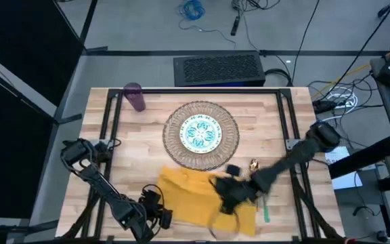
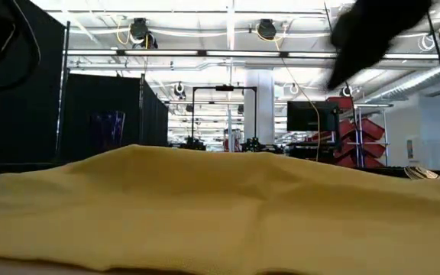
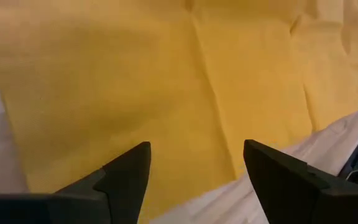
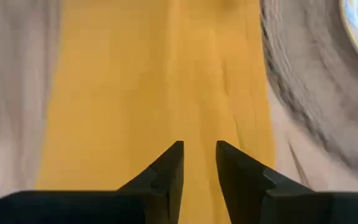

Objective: Set table place
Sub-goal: Fold the yellow table napkin

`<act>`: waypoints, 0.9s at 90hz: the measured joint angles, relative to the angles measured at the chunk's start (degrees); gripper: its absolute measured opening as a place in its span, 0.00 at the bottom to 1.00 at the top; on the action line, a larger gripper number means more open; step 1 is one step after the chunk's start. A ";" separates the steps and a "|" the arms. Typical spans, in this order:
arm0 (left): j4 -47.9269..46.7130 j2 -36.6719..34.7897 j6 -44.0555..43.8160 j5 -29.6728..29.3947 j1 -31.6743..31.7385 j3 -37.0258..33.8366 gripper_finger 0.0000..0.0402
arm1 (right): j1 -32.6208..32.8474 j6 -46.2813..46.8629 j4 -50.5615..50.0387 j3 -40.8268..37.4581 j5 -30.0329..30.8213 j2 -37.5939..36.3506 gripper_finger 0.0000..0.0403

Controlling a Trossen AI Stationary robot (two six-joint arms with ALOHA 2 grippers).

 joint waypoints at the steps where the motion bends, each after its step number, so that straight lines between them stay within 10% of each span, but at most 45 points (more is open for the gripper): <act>1: 0.07 0.00 0.00 0.00 0.00 0.00 0.61 | -0.92 -0.66 2.24 -0.76 -1.22 0.13 0.17; 15: 0.48 0.00 0.07 0.00 -0.83 0.00 0.61 | -11.34 -2.65 24.23 -7.92 -17.45 2.17 0.16; 45: -0.11 0.00 3.13 0.02 -0.16 0.00 0.61 | -20.21 -5.78 30.31 -1.47 -30.71 14.62 0.16; 81: -0.11 0.00 3.11 0.72 0.81 0.00 0.61 | -21.19 -10.73 28.42 5.50 -34.46 20.13 0.16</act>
